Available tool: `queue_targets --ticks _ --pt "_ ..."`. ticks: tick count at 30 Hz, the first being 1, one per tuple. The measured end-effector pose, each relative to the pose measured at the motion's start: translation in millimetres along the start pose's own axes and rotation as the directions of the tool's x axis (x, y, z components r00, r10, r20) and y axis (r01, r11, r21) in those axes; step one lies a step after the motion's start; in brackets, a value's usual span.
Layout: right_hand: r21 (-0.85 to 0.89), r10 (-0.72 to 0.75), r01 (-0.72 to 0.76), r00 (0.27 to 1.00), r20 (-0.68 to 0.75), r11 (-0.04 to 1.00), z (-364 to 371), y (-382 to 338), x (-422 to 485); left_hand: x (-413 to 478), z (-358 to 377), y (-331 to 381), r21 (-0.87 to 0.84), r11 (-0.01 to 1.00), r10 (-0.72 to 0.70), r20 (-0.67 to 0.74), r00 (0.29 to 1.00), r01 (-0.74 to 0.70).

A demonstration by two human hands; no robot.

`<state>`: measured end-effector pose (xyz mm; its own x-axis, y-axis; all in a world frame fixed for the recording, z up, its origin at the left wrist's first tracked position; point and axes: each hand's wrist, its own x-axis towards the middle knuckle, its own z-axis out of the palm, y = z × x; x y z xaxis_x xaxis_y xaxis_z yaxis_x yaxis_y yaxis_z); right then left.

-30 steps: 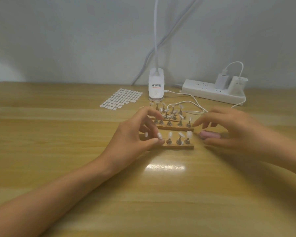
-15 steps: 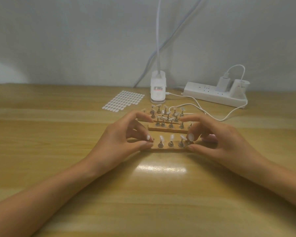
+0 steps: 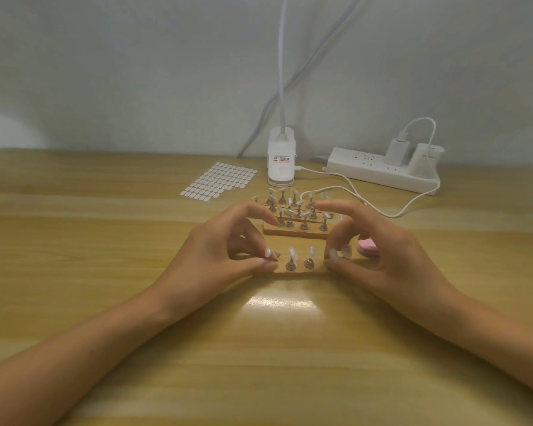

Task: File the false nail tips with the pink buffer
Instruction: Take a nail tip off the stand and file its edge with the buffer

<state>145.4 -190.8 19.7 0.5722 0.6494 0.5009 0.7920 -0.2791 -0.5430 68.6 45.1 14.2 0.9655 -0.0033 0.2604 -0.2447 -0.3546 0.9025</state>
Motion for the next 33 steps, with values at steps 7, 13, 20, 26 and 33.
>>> queue_targets --ticks 7,13,20,26,33 --pt "-0.024 -0.020 0.019 1.000 -0.014 1.000 2 4 -1 1 0 -3 0.021 1.000 0.009 0.009 1.000 -0.009" --pt "-0.021 0.078 -0.077 0.996 0.052 0.997 -3 8 0 1 0 -5 0.061 0.998 0.033 0.024 0.999 -0.034" --pt "0.032 0.159 -0.173 0.952 0.260 0.984 -35 21 -1 1 1 -1 0.146 0.988 0.048 0.026 0.998 -0.052" --pt "-0.133 0.079 -0.052 0.976 0.205 0.990 -28 27 -2 -2 1 -3 0.252 0.966 0.058 0.009 0.998 -0.058" --pt "-0.215 -0.031 0.067 0.985 0.170 0.974 -25 20 -4 -2 1 -2 0.291 0.947 0.133 0.031 0.991 -0.136"
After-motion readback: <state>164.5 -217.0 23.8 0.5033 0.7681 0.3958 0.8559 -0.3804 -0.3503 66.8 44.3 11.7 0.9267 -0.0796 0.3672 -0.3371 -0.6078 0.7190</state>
